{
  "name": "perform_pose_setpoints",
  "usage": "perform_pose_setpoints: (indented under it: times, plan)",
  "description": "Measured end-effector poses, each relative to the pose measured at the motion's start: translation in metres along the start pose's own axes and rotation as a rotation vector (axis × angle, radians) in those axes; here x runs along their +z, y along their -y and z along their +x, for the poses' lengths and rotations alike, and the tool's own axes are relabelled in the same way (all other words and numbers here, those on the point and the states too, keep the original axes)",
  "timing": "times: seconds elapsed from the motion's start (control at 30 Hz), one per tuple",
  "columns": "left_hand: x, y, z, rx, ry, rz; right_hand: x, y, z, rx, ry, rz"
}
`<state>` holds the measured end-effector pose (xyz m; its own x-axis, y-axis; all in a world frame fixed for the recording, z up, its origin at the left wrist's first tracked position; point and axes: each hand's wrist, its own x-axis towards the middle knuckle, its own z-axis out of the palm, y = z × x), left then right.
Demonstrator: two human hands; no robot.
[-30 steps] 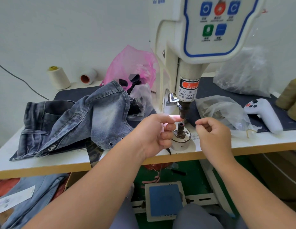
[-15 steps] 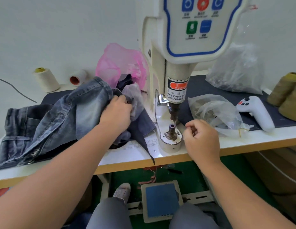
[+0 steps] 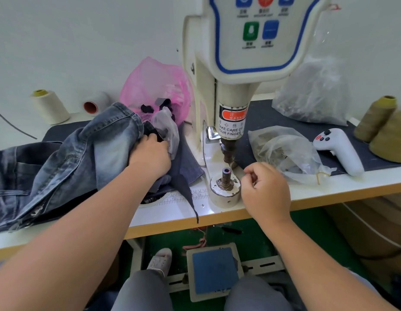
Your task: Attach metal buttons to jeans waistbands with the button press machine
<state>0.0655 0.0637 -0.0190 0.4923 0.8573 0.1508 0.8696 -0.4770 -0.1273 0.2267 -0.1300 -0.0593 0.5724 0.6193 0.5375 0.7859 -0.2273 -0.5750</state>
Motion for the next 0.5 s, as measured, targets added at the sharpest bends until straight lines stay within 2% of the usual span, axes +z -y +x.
perform_pose_setpoints:
  times: [0.23, 0.33, 0.4, 0.5]
  plan:
    - [-0.01, -0.01, 0.003, 0.08, -0.013, 0.076, 0.0, -0.001, -0.001, 0.009, -0.002, -0.007]
    - [-0.014, -0.009, -0.002, 0.162, -0.12, -0.079, 0.001, -0.001, -0.001, 0.008, -0.003, -0.01]
    - [-0.018, -0.007, -0.009, 0.283, -0.223, -0.211, 0.002, 0.0, 0.0, 0.004, -0.011, -0.01]
    - [-0.023, -0.002, -0.021, 0.42, -0.235, -0.291, 0.002, -0.001, -0.001, 0.0, -0.021, -0.006]
